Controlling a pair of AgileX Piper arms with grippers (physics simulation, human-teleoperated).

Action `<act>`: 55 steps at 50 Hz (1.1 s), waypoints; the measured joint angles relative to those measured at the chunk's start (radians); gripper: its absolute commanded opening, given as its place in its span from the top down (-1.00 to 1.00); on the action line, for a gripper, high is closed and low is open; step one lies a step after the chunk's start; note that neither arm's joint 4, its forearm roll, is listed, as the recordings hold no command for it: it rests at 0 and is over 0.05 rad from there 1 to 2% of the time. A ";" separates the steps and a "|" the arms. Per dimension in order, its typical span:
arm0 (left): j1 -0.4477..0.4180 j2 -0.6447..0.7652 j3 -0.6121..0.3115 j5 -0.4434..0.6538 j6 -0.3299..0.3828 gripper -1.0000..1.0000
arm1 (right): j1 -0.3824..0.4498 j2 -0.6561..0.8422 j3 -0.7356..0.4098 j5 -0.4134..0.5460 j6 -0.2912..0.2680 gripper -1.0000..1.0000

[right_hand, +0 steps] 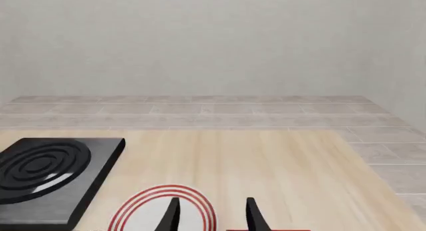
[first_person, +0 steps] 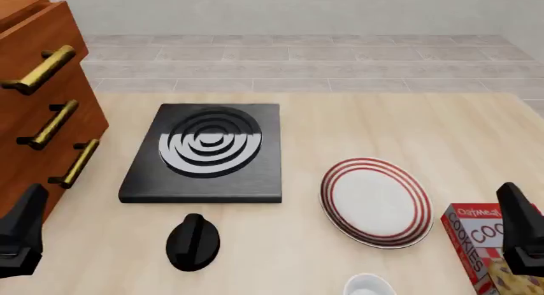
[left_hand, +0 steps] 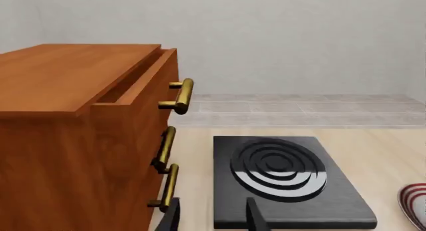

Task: Pick the akita bowl in the top layer of the wooden cabinet and place it on the plate.

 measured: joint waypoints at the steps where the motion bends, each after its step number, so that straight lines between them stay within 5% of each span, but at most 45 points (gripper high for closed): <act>1: 0.000 0.001 0.000 0.000 -0.001 -1.00 | 0.000 0.001 0.000 0.000 0.000 -1.00; 24: 0.000 0.001 -0.023 0.005 0.007 -1.00 | -0.002 0.001 -0.002 0.004 -0.002 -1.00; 55: -0.024 -0.002 -0.351 0.200 0.023 -1.00 | -0.002 0.005 -0.004 -0.001 -0.009 -1.00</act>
